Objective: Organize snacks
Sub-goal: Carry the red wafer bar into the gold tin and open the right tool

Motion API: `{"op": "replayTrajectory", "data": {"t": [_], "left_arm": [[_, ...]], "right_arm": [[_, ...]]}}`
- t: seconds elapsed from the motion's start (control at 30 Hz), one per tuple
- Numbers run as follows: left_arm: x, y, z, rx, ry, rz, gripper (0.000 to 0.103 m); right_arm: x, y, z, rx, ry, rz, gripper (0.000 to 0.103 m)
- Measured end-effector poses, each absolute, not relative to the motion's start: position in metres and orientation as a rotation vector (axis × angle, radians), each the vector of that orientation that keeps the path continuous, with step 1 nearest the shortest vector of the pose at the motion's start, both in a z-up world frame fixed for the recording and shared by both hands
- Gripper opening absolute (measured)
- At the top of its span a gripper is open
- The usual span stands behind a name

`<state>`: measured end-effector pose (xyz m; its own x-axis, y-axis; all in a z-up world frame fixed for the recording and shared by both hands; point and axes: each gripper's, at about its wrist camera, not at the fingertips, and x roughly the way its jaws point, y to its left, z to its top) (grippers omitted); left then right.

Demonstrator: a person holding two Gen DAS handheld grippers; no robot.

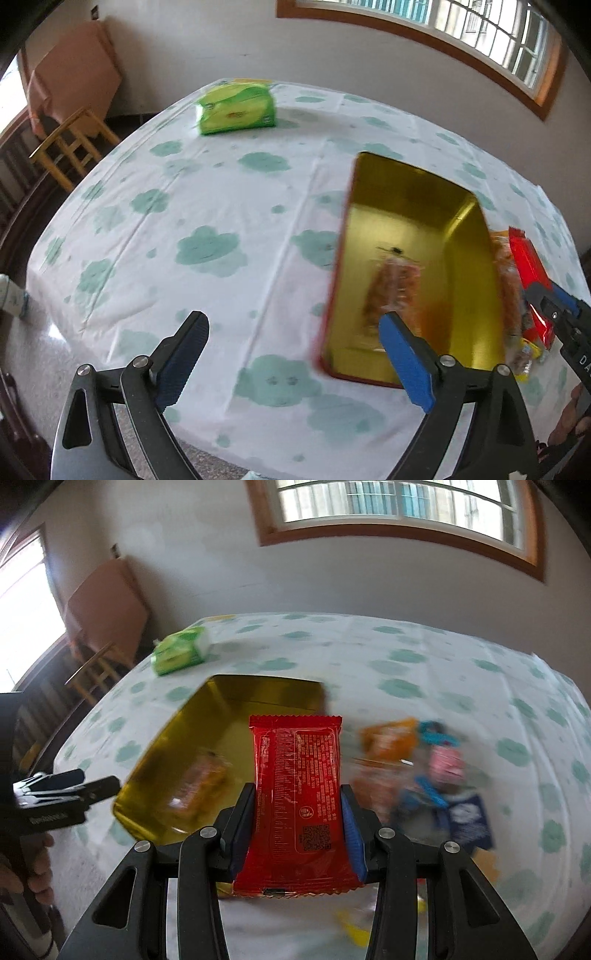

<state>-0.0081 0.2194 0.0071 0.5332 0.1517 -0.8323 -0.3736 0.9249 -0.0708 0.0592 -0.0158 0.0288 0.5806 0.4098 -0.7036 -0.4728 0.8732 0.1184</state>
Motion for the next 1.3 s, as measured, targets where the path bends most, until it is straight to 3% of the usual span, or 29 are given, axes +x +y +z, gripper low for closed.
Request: {"op": "replayTrajectory", "data": {"t": [0.47, 1.03, 1.3], "left_arm": [[-0.023, 0.248, -0.006, -0.245, 0.991, 0.406, 0.092], [-0.021, 0.251, -0.009, -0.237, 1.005, 0.410, 0.092], [-0.022, 0.245, -0.005, -0.232, 0.997, 0.403, 0.092]], "right_arm": [[0.067, 0.075, 0.004, -0.204, 0.852, 0.584, 0.044], [0.080, 0.086, -0.022, -0.228, 0.925, 0.569, 0.045], [0.078, 0.085, -0.021, -0.222, 0.918, 0.592, 0.052]]}}
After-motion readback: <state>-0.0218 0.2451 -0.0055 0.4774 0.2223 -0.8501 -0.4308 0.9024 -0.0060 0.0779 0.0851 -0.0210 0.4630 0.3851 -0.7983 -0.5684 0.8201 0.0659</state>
